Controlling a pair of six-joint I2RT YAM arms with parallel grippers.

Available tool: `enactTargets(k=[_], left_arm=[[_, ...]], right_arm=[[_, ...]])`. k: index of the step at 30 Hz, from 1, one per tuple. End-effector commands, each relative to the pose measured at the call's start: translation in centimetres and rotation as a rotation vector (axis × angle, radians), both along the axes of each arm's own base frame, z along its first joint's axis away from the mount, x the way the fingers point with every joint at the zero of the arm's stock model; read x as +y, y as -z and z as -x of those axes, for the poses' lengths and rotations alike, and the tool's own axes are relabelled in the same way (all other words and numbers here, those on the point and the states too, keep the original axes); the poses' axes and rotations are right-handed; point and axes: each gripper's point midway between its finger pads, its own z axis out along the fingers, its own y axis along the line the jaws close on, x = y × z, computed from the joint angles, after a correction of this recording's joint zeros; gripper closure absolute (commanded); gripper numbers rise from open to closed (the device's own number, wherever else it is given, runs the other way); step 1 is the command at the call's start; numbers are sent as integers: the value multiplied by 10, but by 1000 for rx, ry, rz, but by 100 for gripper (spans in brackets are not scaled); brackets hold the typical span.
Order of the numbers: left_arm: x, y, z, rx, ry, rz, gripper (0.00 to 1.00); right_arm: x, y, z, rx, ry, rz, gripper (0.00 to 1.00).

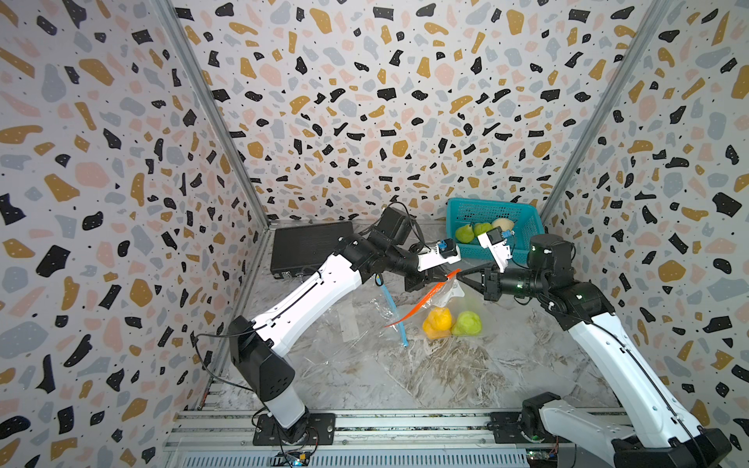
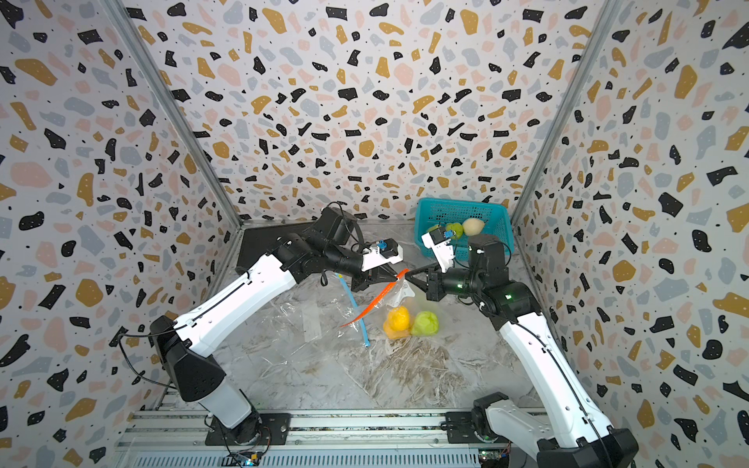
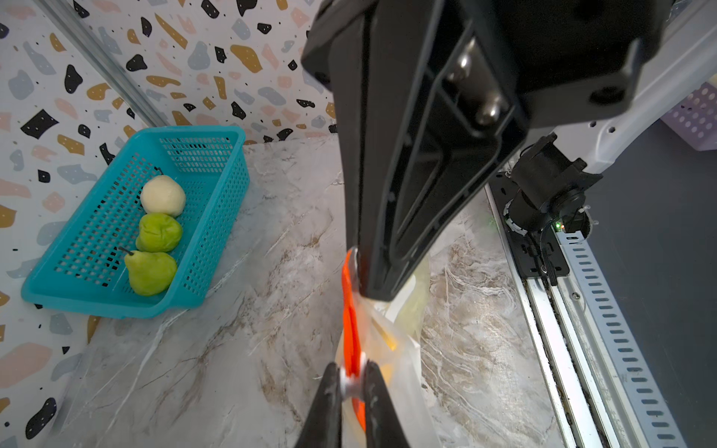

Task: Open the zip-top bag and take out the pear
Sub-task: Unzip the zipper at the center of the board.

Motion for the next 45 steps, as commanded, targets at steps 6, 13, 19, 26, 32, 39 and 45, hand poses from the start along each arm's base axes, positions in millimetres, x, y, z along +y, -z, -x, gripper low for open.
enactTargets(k=[6,13,19,26,32,39,45], left_arm=[[32,14,-14,40,-117,-31,87],[58,31,-27,62,-238,-30,87],[85,50,-49,84,-363,-47,87],[117,73,-70,106,-488,-76,87],[137,88,-82,109,-572,-105,87],[127,65,-86,103,-553,1,87],[110,38,-84,79,-486,89,85]], right_arm=[[-21,-40,-14,-132,140,-68,100],[-36,-56,-24,-149,232,-120,100],[-39,-60,-21,-148,223,-130,100],[-44,-64,-17,-154,225,-135,100],[-42,-65,-14,-154,199,-144,100],[-23,-60,-3,-123,29,-201,100],[-6,-32,1,-26,-152,-239,100]])
